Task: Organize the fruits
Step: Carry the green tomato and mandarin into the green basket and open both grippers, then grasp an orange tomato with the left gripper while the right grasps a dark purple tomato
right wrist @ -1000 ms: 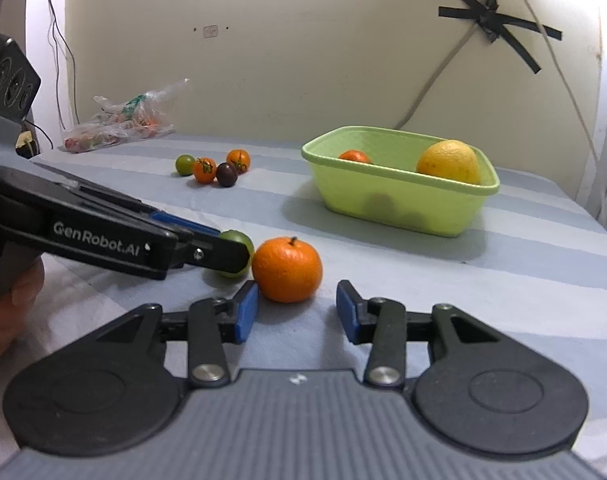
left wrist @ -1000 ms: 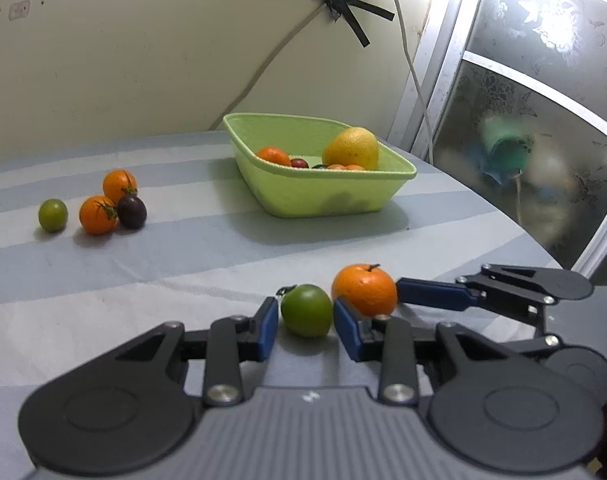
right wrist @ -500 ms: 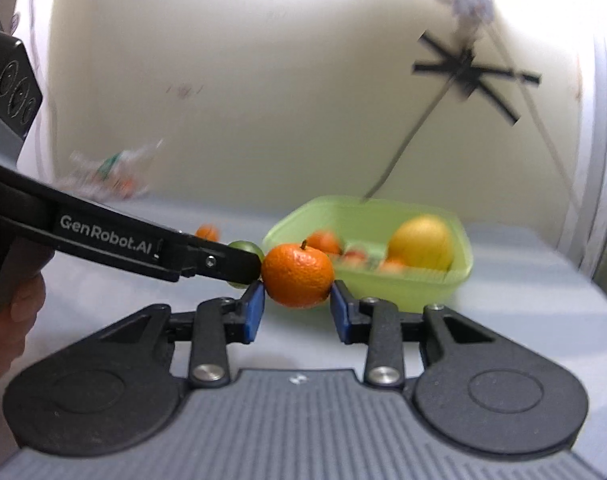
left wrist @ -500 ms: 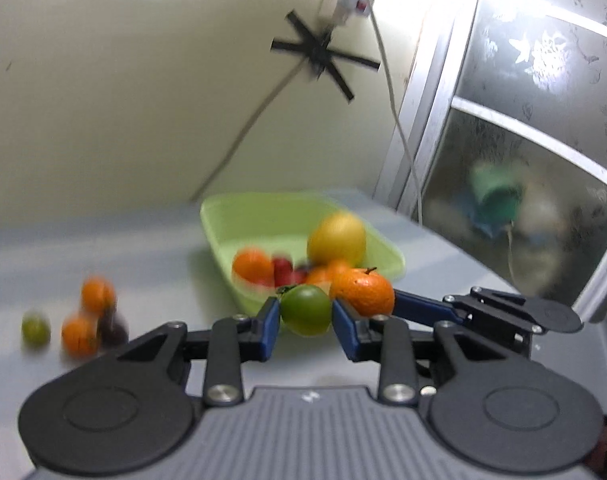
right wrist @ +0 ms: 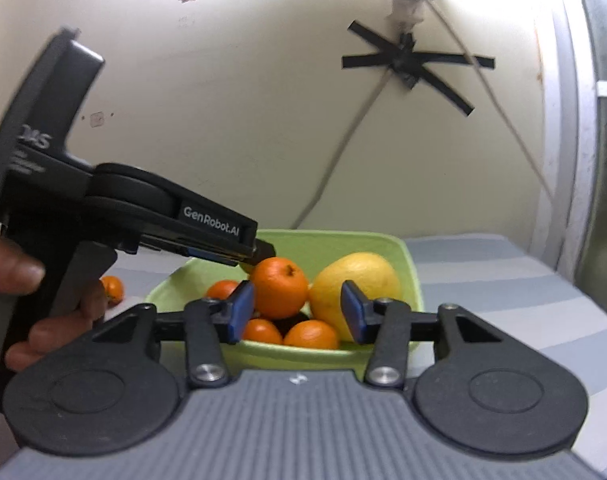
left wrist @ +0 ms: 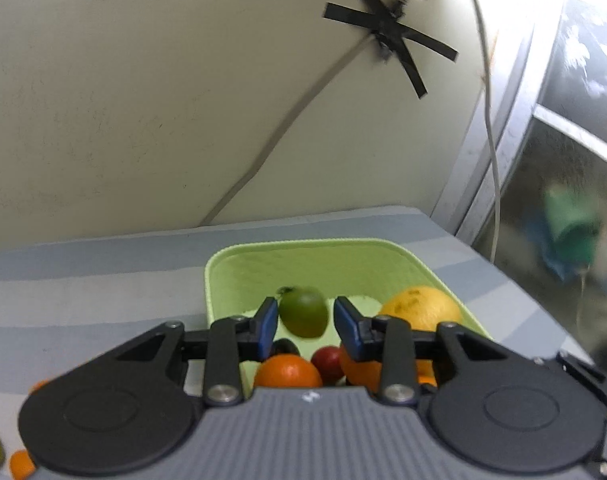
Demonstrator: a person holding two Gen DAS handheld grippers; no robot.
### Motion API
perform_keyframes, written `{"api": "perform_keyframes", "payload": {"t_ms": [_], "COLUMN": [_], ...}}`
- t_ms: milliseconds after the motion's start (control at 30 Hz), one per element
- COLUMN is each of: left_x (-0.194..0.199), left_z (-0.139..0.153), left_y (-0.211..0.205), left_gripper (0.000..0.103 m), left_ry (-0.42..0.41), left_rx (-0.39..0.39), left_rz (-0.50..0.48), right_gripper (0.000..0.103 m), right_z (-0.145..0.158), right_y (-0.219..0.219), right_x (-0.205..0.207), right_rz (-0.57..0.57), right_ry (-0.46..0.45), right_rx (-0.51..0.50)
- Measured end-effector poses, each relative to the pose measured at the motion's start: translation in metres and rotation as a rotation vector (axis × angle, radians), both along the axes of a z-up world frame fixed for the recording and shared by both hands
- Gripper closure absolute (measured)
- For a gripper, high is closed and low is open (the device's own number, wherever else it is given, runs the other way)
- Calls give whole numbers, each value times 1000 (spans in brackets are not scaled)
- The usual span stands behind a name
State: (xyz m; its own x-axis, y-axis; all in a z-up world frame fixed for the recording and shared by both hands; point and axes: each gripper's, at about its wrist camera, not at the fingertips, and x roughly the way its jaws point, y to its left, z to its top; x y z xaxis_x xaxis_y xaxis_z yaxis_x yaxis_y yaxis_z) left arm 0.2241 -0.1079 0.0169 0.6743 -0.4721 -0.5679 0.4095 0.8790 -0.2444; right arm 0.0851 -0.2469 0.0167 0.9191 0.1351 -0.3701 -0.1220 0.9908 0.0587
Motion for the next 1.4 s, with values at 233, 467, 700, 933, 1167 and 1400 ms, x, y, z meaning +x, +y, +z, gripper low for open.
{"api": "perform_keyframes", "payload": {"t_ms": [233, 467, 700, 933, 1167, 1400], "left_x": [-17, -67, -109, -100, -80, -74], "left_z": [24, 43, 9, -4, -17, -26], "left_y": [36, 119, 184, 181, 158, 153], "left_gripper": [63, 64, 66, 63, 63, 52], "left_ry": [-62, -126, -44, 9, 16, -18], "left_rx": [-45, -108, -85, -140, -84, -14], "left_rz": [40, 188, 292, 224, 186, 198], "right_gripper": [52, 54, 61, 63, 63, 63], "right_z": [3, 6, 8, -1, -11, -13], "right_y": [-1, 1, 27, 100, 142, 148], "right_x": [-12, -28, -42, -31, 10, 29], "right_rz": [-14, 1, 192, 429, 463, 487], "right_ry": [-38, -98, -79, 108, 194, 241], "right_rx": [-1, 26, 25, -111, -176, -185]}}
